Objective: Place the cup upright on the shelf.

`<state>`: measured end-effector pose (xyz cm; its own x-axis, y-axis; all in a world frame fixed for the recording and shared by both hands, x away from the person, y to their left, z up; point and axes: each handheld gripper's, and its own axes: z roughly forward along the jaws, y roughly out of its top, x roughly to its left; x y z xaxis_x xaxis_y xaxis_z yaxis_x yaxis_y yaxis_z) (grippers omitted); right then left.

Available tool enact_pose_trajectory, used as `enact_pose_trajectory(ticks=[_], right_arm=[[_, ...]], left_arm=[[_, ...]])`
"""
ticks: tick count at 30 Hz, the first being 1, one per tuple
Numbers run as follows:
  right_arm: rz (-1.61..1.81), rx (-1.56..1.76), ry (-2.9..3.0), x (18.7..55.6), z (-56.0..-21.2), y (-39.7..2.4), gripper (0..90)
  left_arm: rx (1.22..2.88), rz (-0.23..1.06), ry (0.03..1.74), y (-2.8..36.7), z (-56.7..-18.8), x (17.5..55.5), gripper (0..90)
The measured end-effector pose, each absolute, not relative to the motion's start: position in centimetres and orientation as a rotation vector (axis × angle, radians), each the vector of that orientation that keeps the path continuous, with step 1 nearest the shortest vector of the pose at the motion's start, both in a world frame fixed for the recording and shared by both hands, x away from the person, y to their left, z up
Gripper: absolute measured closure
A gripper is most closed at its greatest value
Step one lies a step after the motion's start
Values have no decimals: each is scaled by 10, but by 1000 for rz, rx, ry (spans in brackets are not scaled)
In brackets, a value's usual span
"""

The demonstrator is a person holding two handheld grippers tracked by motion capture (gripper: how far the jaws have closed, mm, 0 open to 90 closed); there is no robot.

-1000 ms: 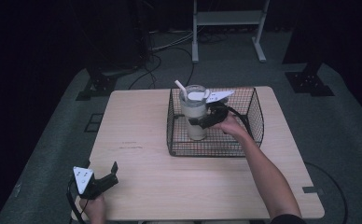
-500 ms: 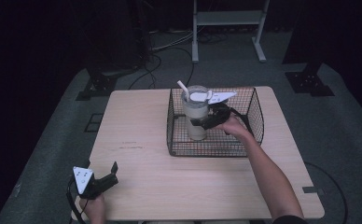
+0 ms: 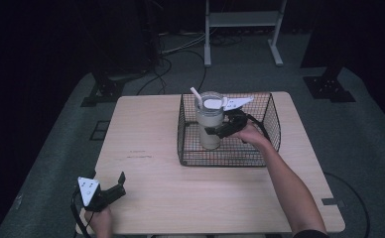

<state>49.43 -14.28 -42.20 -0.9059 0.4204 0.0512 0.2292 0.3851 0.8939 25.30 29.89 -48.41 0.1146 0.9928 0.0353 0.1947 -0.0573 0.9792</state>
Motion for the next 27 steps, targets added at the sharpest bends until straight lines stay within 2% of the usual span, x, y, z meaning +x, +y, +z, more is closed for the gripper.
enact_pose_trajectory(ticks=[27], right_arm=[[1525,595,2476,490,-420,-150,71]], left_arm=[[1444,1062,1244,298,-484,254,0]])
